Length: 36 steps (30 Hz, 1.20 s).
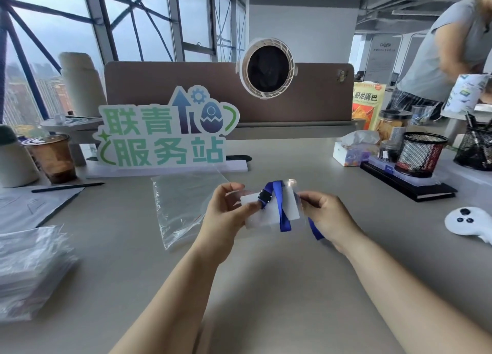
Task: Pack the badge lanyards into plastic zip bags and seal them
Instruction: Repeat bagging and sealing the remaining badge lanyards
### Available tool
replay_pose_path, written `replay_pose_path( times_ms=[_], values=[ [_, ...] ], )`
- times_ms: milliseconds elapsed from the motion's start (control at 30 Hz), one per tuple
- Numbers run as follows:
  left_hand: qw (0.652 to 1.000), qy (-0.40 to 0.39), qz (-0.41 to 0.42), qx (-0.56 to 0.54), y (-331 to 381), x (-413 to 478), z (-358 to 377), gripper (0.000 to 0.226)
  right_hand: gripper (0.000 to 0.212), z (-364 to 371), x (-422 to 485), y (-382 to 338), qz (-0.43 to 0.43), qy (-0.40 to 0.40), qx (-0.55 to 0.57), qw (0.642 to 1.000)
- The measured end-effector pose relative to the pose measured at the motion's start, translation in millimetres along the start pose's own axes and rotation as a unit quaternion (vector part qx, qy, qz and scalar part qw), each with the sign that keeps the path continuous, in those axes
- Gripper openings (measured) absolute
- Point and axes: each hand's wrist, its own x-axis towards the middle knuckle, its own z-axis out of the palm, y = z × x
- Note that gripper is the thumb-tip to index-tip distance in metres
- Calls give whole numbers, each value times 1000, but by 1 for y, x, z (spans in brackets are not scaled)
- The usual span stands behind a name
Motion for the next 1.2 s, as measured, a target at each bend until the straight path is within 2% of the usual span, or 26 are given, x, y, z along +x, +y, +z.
replay_pose_path(
  times_ms=[67,300,333,400,467,533,633,867,933,1033,1133,1200],
  values=[
    [1000,31,2,-6,-2,2,-1,41,14,5,-3,6,7,-15,-22,1000],
    [985,161,53,13,0,7,-5,36,22,9,-10,20,-5,-65,-214,975],
    [983,173,56,24,0,7,-5,36,21,9,-11,19,-31,-66,-257,964],
    [977,190,66,68,-1,7,-6,37,20,11,-15,15,-136,-40,-357,923],
    [973,183,79,118,-4,6,-5,37,19,15,-19,7,-240,-13,-428,871],
    [972,153,89,153,-8,4,-3,38,17,15,-15,2,-296,13,-465,834],
    [974,92,86,188,-11,0,0,38,23,13,-4,-6,-310,31,-479,821],
    [979,-4,41,198,-11,0,-1,40,23,9,11,-6,-271,48,-372,886],
    [979,-11,34,198,-10,1,-1,40,23,8,11,-2,-219,29,-309,925],
    [976,-12,42,212,-10,1,-1,40,26,7,9,1,-95,-24,-170,980],
    [968,-13,83,238,-11,2,-2,42,25,12,8,4,-42,-30,-80,995],
    [945,-1,116,306,-12,3,-3,41,18,17,7,6,-24,-29,-27,999]
  ],
)
